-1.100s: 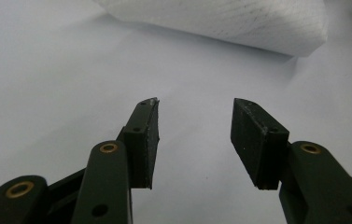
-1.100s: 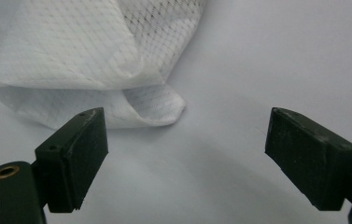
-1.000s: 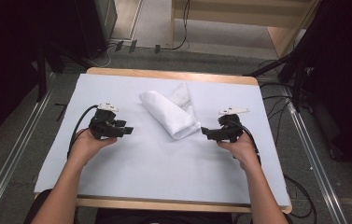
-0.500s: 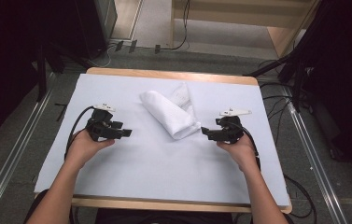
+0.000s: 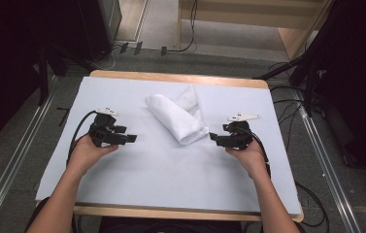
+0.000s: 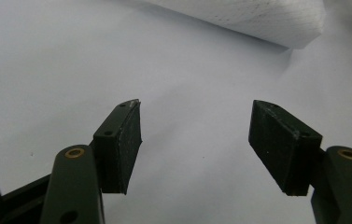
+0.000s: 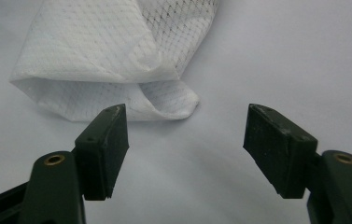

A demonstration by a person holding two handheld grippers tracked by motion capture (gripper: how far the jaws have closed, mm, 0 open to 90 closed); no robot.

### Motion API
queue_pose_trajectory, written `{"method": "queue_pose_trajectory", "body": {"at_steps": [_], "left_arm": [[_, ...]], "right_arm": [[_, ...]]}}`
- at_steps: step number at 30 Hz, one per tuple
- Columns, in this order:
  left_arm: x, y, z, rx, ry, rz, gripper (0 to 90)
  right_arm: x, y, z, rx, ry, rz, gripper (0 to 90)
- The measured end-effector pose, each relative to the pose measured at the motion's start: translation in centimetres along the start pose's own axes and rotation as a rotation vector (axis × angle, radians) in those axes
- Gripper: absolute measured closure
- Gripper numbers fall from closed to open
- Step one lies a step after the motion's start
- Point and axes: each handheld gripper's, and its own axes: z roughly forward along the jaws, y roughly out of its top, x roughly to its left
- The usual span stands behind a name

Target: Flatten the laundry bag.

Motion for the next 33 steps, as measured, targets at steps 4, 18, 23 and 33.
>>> {"method": "queue_pose_trajectory", "body": {"at_steps": [4,18,23,33], "left_arm": [[0.2,-0.1,0.0,-0.001,0.003,-0.002,34.6],[0.1,-0.1,-0.2,0.004,0.011,-0.001,34.6],[0.0,-0.3,-0.6,0.002,0.011,-0.013,34.7],[0.0,-1.0,-1.3,-0.001,0.029,-0.025,34.8]], "right_arm": [[-0.1,0.0,0.1,0.009,0.016,0.002,36.3],[-0.3,0.3,0.1,0.011,0.031,0.008,44.5],[-0.6,1.2,0.2,0.001,0.015,0.025,49.3],[-0.9,2.9,1.1,0.016,0.005,0.043,53.0]]}}
